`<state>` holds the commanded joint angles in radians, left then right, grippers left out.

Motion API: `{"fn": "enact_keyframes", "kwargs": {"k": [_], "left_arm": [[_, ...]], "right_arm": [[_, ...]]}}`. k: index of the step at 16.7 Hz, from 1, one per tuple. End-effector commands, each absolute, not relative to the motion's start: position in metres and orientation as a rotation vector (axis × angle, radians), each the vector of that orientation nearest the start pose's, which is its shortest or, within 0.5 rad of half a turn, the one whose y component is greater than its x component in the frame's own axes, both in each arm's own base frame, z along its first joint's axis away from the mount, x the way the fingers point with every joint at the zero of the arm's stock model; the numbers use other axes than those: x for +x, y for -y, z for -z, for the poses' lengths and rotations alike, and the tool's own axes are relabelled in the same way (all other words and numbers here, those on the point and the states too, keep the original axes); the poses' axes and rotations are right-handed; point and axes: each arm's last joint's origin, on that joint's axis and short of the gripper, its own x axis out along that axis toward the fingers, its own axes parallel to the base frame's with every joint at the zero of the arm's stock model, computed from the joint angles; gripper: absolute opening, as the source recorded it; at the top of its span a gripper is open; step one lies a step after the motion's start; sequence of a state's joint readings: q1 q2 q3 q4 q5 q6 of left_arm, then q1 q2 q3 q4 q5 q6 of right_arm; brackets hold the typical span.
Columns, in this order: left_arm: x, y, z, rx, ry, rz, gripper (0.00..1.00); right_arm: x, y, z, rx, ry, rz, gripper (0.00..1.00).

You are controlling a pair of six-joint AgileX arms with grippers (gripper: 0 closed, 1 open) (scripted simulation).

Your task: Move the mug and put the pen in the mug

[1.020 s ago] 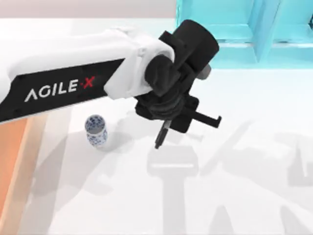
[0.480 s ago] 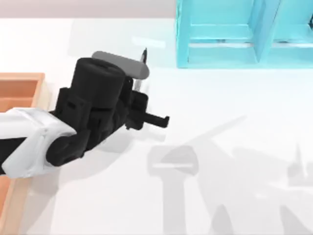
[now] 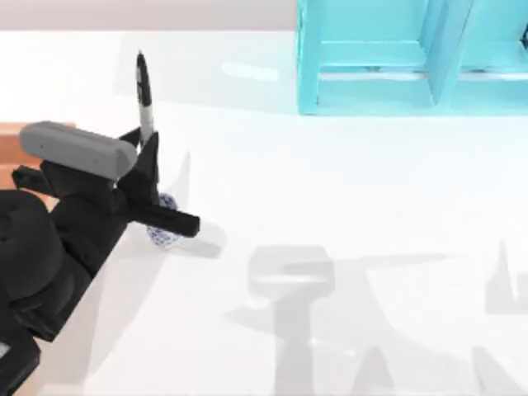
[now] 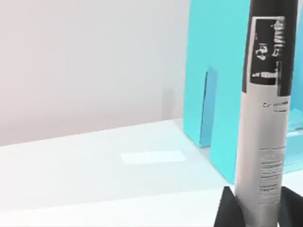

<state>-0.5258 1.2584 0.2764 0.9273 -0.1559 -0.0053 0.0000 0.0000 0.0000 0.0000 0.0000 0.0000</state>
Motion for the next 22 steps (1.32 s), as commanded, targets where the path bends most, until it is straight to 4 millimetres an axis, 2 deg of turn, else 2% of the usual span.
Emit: {"fn": "enact_keyframes", "kwargs": {"k": [5,12,15,22], "left_arm": [[0.177,0.089,-0.177,-0.019,0.120,0.341,0.00],[0.176,0.089,-0.177,-0.018,0.127,0.342,0.00],[0.185,0.093,-0.178,-0.025,0.142,0.348,0.00],[0.215,0.102,-0.164,-0.018,0.130,0.340,0.00]], "right_arm": [[0.106,0.001,-0.160,0.000,0.000,0.000,1.00],[0.106,0.001,-0.160,0.000,0.000,0.000,1.00],[0.106,0.001,-0.160,0.000,0.000,0.000,1.00],[0.106,0.001,-0.160,0.000,0.000,0.000,1.00]]}}
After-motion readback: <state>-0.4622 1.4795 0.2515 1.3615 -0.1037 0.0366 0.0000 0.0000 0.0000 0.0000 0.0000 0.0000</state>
